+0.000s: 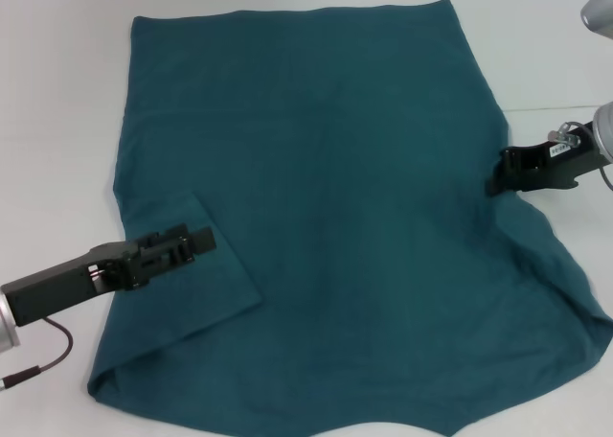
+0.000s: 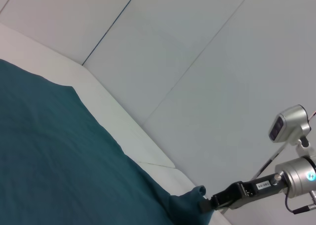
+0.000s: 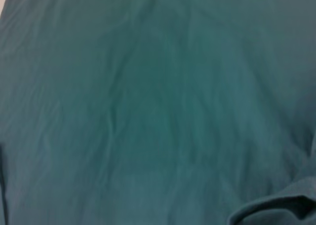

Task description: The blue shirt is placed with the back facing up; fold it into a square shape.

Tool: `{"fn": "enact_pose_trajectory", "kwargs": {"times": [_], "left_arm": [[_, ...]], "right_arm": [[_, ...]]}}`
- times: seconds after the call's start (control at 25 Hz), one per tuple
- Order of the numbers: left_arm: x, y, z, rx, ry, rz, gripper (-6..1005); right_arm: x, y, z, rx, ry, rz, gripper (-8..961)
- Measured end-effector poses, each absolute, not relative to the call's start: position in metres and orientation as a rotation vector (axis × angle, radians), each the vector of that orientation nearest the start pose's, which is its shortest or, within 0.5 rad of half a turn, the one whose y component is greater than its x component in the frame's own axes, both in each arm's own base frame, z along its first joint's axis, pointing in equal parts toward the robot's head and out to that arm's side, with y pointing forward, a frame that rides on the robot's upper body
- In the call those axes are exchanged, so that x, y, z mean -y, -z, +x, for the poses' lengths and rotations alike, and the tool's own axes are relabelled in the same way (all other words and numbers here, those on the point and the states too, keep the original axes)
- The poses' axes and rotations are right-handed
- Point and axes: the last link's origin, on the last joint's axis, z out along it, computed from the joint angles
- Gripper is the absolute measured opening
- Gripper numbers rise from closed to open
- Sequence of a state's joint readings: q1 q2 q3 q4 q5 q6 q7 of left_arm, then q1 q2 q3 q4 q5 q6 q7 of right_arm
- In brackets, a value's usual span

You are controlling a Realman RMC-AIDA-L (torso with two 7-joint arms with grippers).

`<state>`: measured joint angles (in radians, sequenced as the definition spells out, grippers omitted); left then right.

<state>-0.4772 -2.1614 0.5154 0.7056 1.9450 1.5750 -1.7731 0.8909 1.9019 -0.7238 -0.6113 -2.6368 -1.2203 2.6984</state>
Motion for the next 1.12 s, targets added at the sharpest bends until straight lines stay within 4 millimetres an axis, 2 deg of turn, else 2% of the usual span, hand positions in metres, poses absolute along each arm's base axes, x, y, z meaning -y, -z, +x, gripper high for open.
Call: {"fn": "enact_pose_trajectory", "kwargs": {"times": [0.32,0.72,1.12], "left_arm": [[-0.32,-0.004,-0.266,1.238,1.041,-2.399,694],[-0.321,-0.003,-0.267,1.242,1.036,-2.391,694],[-0.322,-0.004,-0.269,1.242,1.024,-2.377,694]], "right_arm": [[-0.452,-0.054,0.253,-1.72,-0.102,-1.947,5],[-0.458,-0.056,0.249,-1.769,-0.215,-1.88,6],[-0.456,-0.047,0.247,-1.763,-0.173,-1.915,5]]}}
